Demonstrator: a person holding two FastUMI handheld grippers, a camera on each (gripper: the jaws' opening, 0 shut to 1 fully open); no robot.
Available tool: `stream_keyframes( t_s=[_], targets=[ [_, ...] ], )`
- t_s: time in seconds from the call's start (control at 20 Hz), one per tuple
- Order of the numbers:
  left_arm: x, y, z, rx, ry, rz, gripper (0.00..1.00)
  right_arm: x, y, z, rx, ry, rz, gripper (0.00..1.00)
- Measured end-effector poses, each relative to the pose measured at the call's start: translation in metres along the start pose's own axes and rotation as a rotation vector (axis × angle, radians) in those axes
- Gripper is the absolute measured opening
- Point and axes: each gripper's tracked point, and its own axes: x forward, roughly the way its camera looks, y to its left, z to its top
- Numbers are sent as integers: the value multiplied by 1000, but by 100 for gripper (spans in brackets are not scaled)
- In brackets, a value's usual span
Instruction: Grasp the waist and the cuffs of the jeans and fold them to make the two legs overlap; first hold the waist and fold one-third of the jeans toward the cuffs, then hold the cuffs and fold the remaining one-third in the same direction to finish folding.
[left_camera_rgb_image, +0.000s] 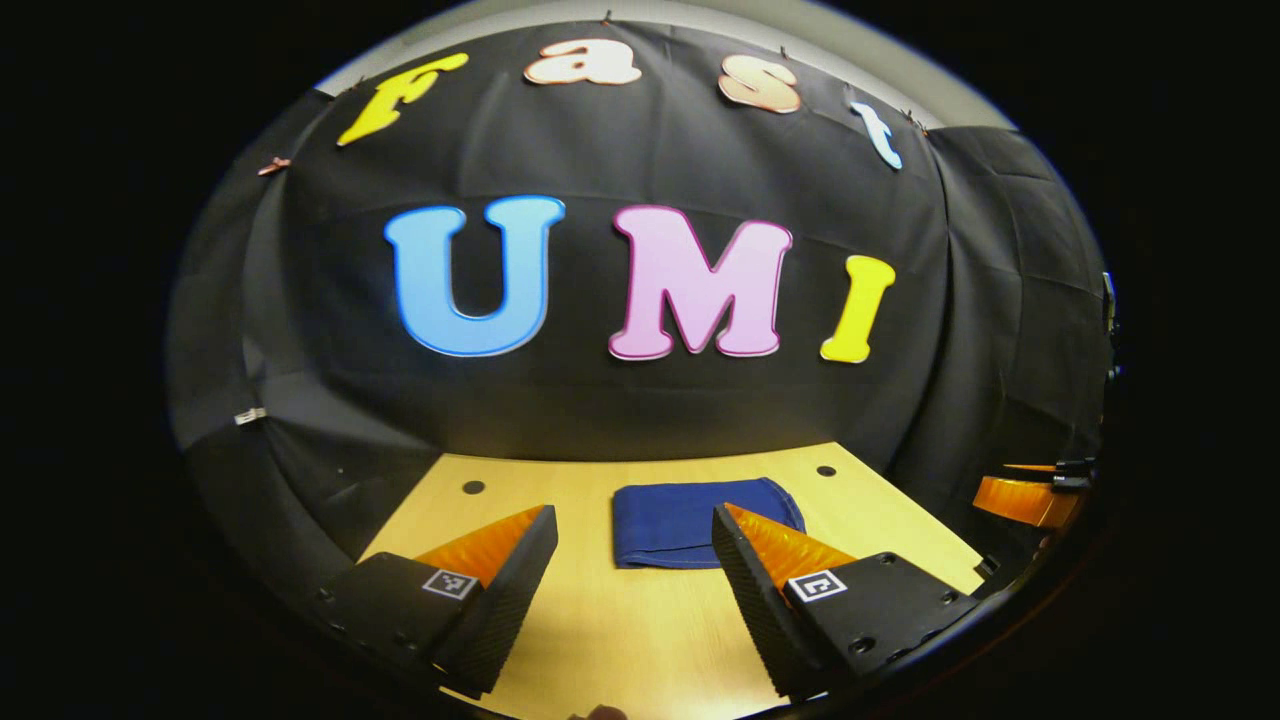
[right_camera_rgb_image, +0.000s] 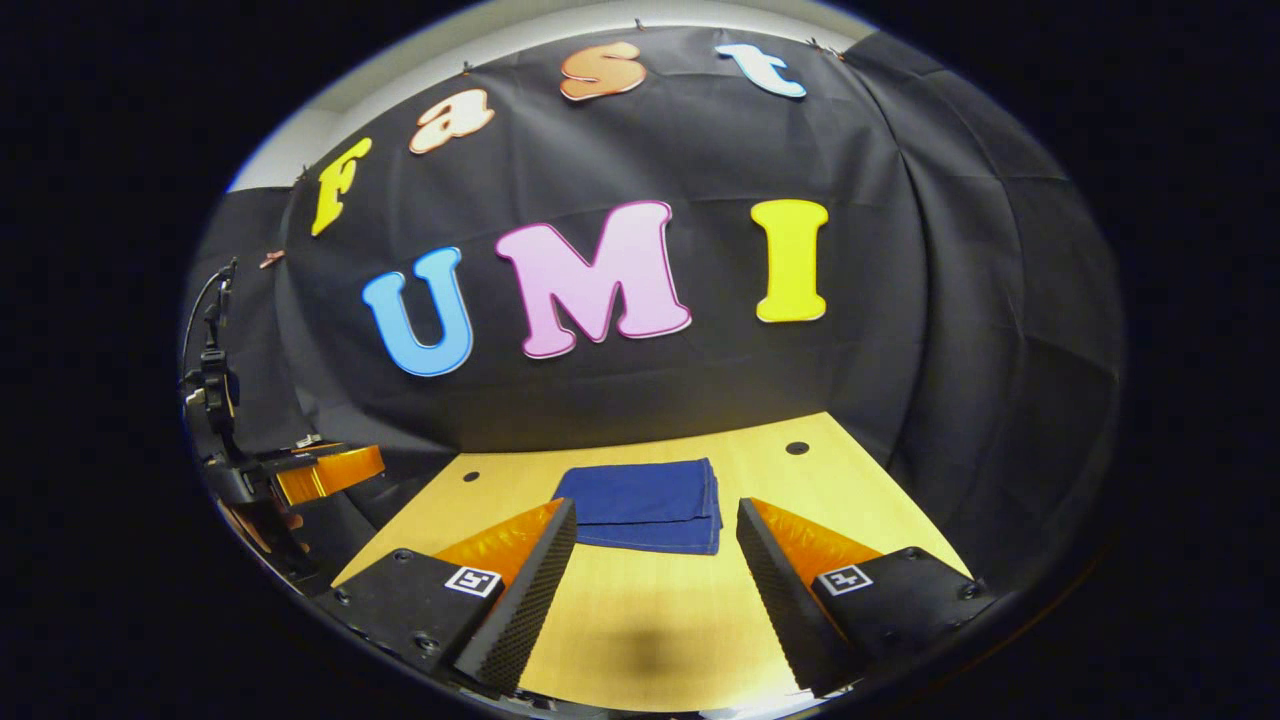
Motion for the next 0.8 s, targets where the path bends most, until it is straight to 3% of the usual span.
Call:
stream_keyframes(
  t_s=[0.2, 0.25, 0.3, 0.4, 0.65, 0.7, 0.8],
  targets=[
    [-50, 9, -8, -16, -86, 56, 96, -25, 21, -13, -41, -50, 21, 98],
    [-57, 8, -15, -29, -97, 63, 92, -30, 24, -19, -45, -47, 22, 98],
    [-64, 5, -23, -46, -97, 62, 96, -35, 26, -25, -46, -43, 23, 98],
    [-77, 2, -42, -83, -75, 60, 96, -42, 33, -34, -60, -29, 36, 98],
    [-78, -7, -56, -79, -74, 42, 96, -47, 34, -46, -78, -10, 36, 98],
    [-76, -7, -56, -77, -77, 39, 92, -45, 34, -47, -77, -9, 37, 98],
    [-74, -8, -52, -75, -83, 29, 96, -45, 34, -45, -72, -9, 33, 98]
  ],
)
